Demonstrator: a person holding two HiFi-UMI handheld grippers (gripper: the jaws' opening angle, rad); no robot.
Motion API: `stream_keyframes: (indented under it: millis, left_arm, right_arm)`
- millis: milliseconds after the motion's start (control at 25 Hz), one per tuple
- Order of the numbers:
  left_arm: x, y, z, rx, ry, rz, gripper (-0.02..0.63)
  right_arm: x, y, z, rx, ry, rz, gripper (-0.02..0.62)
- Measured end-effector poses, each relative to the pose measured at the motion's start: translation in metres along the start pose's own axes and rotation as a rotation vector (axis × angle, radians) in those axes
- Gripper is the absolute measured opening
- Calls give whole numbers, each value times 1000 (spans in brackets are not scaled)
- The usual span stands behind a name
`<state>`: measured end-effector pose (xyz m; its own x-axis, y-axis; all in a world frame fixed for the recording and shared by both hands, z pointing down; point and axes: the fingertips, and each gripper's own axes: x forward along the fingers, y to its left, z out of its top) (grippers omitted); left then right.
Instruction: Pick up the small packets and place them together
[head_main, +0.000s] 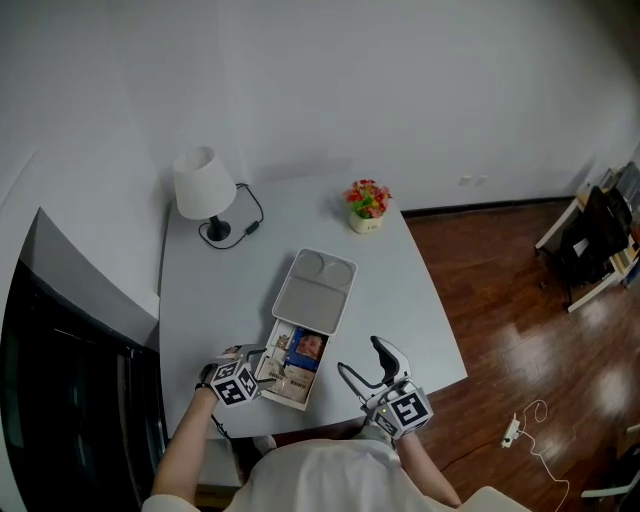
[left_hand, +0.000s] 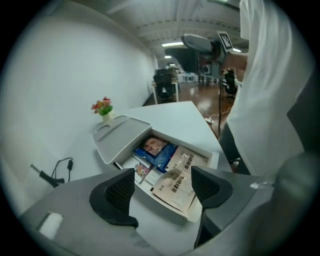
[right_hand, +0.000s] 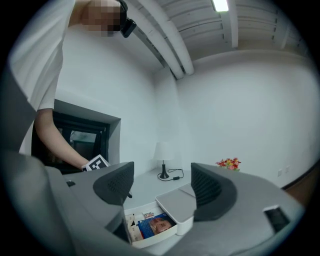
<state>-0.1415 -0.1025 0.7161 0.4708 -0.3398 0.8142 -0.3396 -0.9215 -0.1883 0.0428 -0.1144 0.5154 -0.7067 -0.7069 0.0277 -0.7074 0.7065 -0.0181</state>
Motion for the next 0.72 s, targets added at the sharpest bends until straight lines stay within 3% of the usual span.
stream_keyframes:
  millis: [280,480,520,600,720]
  left_arm:
    - [54,-17,-9,354,203,-190,284]
    - [76,-35,-14,505,294,-270,191]
    - [79,-35,-14,529,304,-260,124]
    - [83,-34,-13,551,304,-238,89]
    - [77,-31,-1,499,255,-208,41]
  right_arm:
    - [-21,-5,-14,23,34,-51,356]
    - [-34,-11,-17,29,45,-83,356]
    - [-36,-13,-17,30,46,-90,355]
    - [-40,-16,-17,33,44,-101,356]
    - [-44,-18,-19,40,42,-109,356]
